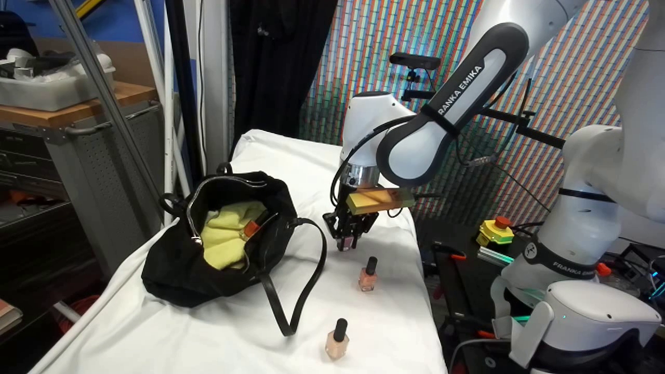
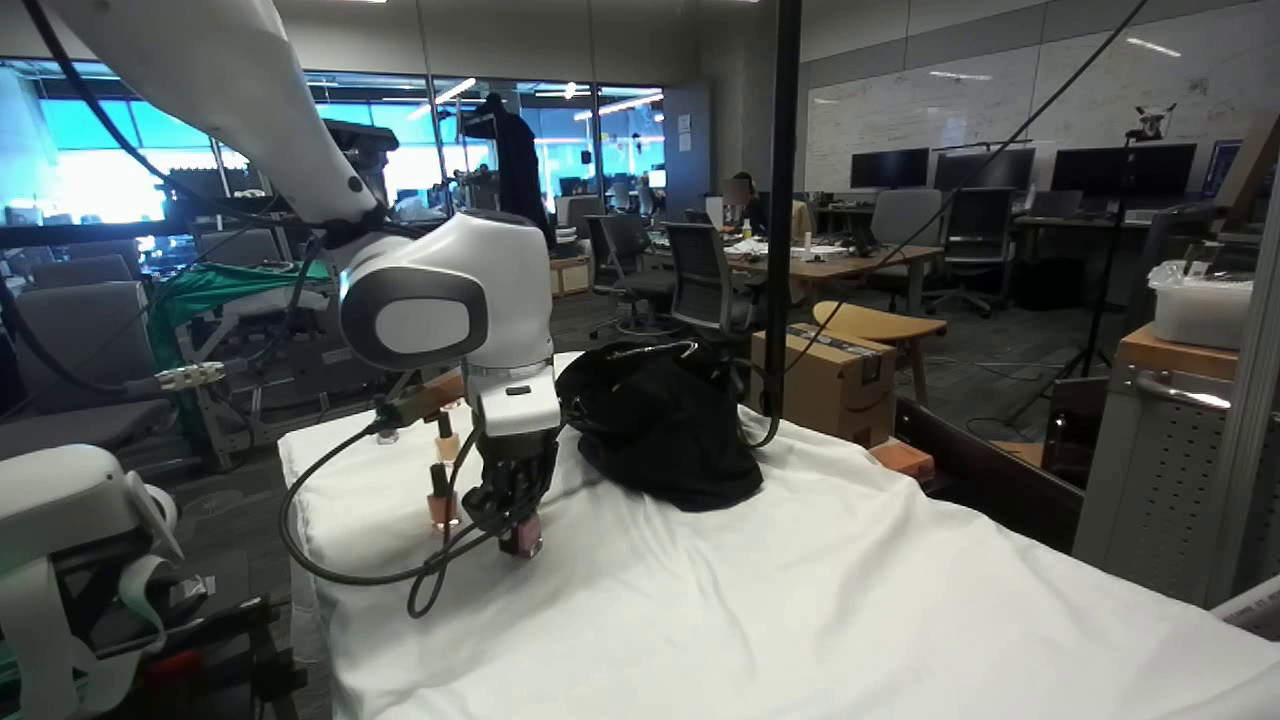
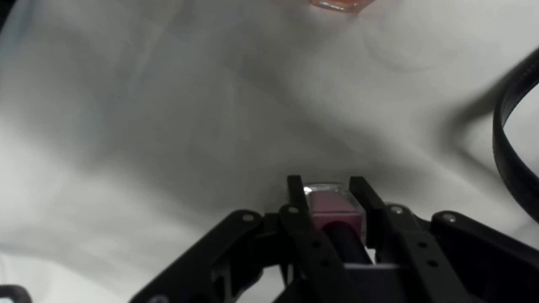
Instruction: Pick up the nail polish bottles and place them in the black bag
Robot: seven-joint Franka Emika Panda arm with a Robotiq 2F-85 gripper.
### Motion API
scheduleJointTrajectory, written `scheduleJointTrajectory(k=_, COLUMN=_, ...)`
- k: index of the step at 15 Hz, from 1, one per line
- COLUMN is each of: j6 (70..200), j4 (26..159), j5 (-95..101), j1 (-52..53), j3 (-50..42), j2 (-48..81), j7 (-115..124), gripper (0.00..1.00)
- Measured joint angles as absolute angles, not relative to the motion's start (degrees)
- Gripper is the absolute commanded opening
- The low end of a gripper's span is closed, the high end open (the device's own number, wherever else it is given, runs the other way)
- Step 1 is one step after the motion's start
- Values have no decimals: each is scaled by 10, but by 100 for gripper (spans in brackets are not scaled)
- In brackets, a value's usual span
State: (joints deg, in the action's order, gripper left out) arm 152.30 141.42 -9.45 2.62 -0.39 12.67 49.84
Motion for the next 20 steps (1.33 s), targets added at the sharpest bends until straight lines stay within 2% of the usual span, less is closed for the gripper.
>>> scheduleJointTrajectory(k=8, j6=1510, j4=1414, j5=-44, j1=39, j3=-10, j2=115, j7=502, gripper=15)
scheduleJointTrajectory(k=14, j6=1420, j4=1405, j5=85, j1=60, j3=-9, j2=21, j7=560, gripper=15)
scheduleJointTrajectory(k=20, j6=1378, j4=1355, j5=189, j1=60, j3=34, j2=-35, j7=612, gripper=15)
